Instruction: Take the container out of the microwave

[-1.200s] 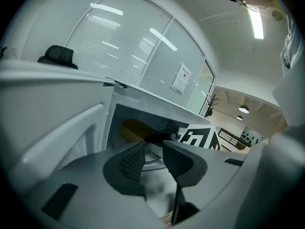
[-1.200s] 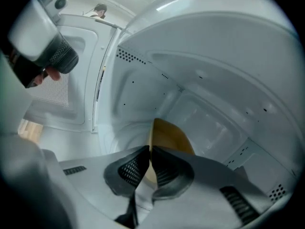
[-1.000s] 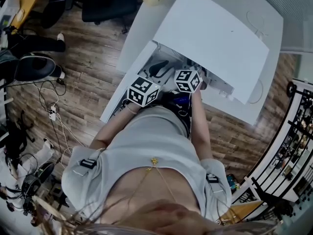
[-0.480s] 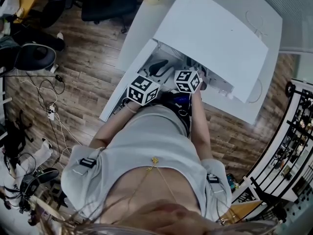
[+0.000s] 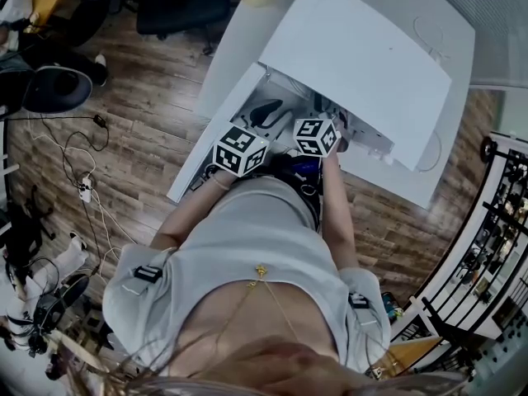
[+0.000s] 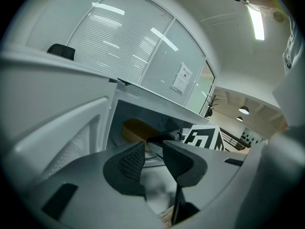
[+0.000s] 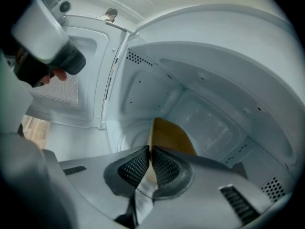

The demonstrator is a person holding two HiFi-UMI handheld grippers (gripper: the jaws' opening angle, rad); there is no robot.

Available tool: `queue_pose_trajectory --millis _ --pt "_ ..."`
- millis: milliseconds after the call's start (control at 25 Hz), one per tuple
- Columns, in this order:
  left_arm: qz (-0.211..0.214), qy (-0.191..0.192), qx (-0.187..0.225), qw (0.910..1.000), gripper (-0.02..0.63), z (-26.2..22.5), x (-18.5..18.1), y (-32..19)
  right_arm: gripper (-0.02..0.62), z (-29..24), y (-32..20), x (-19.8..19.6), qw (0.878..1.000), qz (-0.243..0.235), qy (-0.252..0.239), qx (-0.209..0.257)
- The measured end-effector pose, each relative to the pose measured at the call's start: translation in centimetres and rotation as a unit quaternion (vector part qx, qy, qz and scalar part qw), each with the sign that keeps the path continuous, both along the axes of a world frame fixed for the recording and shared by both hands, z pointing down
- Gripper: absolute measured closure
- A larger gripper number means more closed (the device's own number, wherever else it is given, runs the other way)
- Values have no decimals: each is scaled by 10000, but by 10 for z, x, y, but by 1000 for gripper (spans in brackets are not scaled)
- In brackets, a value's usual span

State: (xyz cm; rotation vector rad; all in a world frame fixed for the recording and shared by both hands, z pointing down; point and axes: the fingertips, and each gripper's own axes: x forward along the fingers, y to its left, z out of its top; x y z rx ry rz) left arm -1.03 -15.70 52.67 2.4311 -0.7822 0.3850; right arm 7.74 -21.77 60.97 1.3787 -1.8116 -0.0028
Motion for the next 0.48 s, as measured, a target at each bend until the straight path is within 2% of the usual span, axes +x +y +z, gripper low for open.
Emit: queue_pose_trajectory --millis 480 --pt "2 10 14 10000 479 -3 -1 6 565 -3 6 -2 10000 -17 2 -5"
